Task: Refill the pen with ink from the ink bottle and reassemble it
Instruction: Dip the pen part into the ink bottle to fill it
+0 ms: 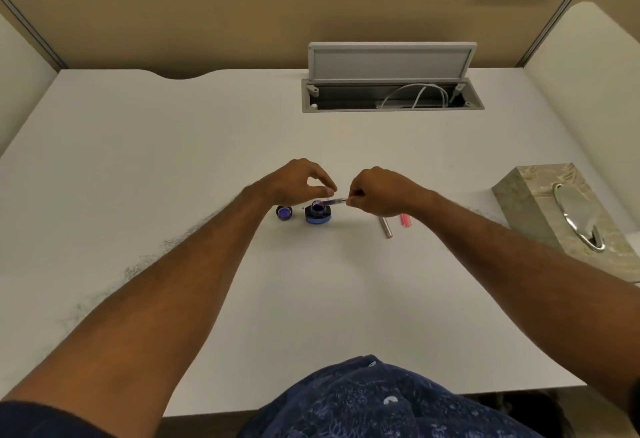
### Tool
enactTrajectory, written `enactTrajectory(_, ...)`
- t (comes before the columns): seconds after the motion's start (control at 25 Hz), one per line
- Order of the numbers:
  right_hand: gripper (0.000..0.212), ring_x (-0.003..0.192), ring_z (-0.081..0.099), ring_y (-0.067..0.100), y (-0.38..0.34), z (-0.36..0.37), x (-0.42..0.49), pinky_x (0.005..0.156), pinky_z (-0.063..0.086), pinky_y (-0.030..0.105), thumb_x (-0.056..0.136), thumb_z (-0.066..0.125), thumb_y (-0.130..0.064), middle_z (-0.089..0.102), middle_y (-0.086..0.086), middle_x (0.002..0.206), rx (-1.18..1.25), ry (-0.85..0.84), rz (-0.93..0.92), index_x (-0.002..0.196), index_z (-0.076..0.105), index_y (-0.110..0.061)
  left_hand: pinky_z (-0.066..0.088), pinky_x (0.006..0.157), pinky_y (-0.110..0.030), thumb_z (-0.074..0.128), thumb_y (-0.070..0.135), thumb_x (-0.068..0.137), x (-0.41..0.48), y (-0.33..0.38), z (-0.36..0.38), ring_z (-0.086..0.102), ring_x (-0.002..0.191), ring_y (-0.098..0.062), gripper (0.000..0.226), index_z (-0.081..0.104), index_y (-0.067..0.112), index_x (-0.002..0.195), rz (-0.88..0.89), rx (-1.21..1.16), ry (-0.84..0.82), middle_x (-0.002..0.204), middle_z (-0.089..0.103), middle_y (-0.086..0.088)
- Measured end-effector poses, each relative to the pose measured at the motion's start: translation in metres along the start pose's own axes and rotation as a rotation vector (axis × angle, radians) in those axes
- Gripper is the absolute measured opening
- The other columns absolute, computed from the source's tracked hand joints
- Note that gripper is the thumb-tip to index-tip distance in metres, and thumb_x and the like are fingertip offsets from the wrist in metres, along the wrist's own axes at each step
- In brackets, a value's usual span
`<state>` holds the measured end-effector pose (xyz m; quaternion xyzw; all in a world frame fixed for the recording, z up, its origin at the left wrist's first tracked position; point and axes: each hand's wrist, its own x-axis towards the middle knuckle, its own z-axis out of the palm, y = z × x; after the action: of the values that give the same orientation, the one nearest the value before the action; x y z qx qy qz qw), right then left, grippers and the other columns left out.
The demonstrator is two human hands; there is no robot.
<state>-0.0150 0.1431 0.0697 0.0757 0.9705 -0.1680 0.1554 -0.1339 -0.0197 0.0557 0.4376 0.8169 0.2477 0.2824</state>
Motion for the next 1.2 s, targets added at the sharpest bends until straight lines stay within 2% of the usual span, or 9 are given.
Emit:
enactTrajectory(0.16, 0.024, 0.070, 0.060, 0.012, -0.003, -0.008, 0.012, 0.060, 0.043, 0.023, 0.093, 0.059, -0.031, 0.071, 0.001, 0.088, 0.001, -0.033, -0.035, 0.097, 0.072, -0.011, 0.041, 0.097, -0.033, 0.075, 0.031, 0.080, 0.000, -0.003, 0.001, 0.053, 0.110, -0.014, 0.023, 0.074, 0.025, 0.102, 0.011, -0.012, -0.045, 0.115, 0.065, 0.004)
enactTrajectory(0.24, 0.025, 0.072, 0.060, 0.012, -0.006, -0.013, 0.020, 0.064, 0.046, 0.023, 0.093, 0.059, -0.031, 0.071, 0.002, 0.091, -0.007, -0.037, -0.045, 0.099, 0.072, -0.010, 0.041, 0.097, -0.034, 0.076, 0.029, 0.080, 0.002, -0.005, 0.003, 0.054, 0.108, -0.014, 0.022, 0.075, 0.022, 0.100, 0.007, -0.013, -0.043, 0.111, 0.067, 0.005)
enactTrajectory(0.36, 0.024, 0.073, 0.061, 0.012, -0.012, -0.022, 0.030, 0.059, 0.041, 0.019, 0.093, 0.060, -0.029, 0.068, 0.001, 0.089, 0.004, 0.002, -0.060, 0.101, 0.071, -0.008, 0.045, 0.091, -0.029, 0.074, 0.023, 0.082, 0.002, -0.008, 0.007, 0.060, 0.102, -0.013, 0.016, 0.075, 0.020, 0.097, 0.024, -0.086, -0.017, 0.106, 0.070, 0.004)
enactTrajectory(0.44, 0.020, 0.067, 0.061, 0.008, -0.015, -0.028, 0.034, 0.058, 0.043, 0.017, 0.093, 0.062, -0.023, 0.067, 0.001, 0.087, 0.099, 0.061, -0.074, 0.102, 0.070, -0.008, 0.043, 0.083, -0.019, 0.072, 0.021, 0.084, 0.001, -0.010, 0.008, 0.063, 0.100, -0.013, 0.015, 0.074, 0.019, 0.099, 0.012, -0.136, 0.021, 0.108, 0.071, 0.003)
enactTrajectory(0.52, 0.014, 0.061, 0.064, 0.008, -0.016, -0.030, 0.037, 0.055, 0.046, 0.015, 0.092, 0.064, -0.018, 0.069, 0.003, 0.083, 0.273, 0.110, -0.054, 0.101, 0.068, -0.007, 0.039, 0.080, -0.016, 0.070, 0.022, 0.086, 0.002, -0.013, 0.009, 0.062, 0.101, -0.013, 0.016, 0.074, 0.017, 0.101, -0.009, -0.149, 0.047, 0.111, 0.071, 0.002)
enactTrajectory(0.76, 0.013, 0.058, 0.067, 0.011, -0.014, -0.025, 0.045, 0.053, 0.051, 0.017, 0.092, 0.063, -0.014, 0.071, 0.007, 0.078, 0.495, 0.122, 0.011, 0.096, 0.069, -0.004, 0.044, 0.093, -0.030, 0.063, 0.024, 0.091, 0.000, -0.020, 0.010, 0.062, 0.104, -0.016, 0.022, 0.072, 0.015, 0.109, -0.034, -0.159, 0.065, 0.115, 0.070, -0.001)
enactTrajectory(1.2, 0.022, 0.050, 0.060, 0.009, -0.011, -0.012, 0.059, 0.047, 0.045, 0.016, 0.093, 0.063, -0.021, 0.068, 0.004, 0.068, 0.736, 0.182, 0.140, 0.086, 0.070, -0.001, 0.042, 0.101, -0.034, 0.059, 0.028, 0.094, 0.002, -0.026, 0.013, 0.061, 0.109, -0.019, 0.028, 0.071, 0.013, 0.113, -0.073, -0.302, 0.078, 0.116, 0.070, -0.005)
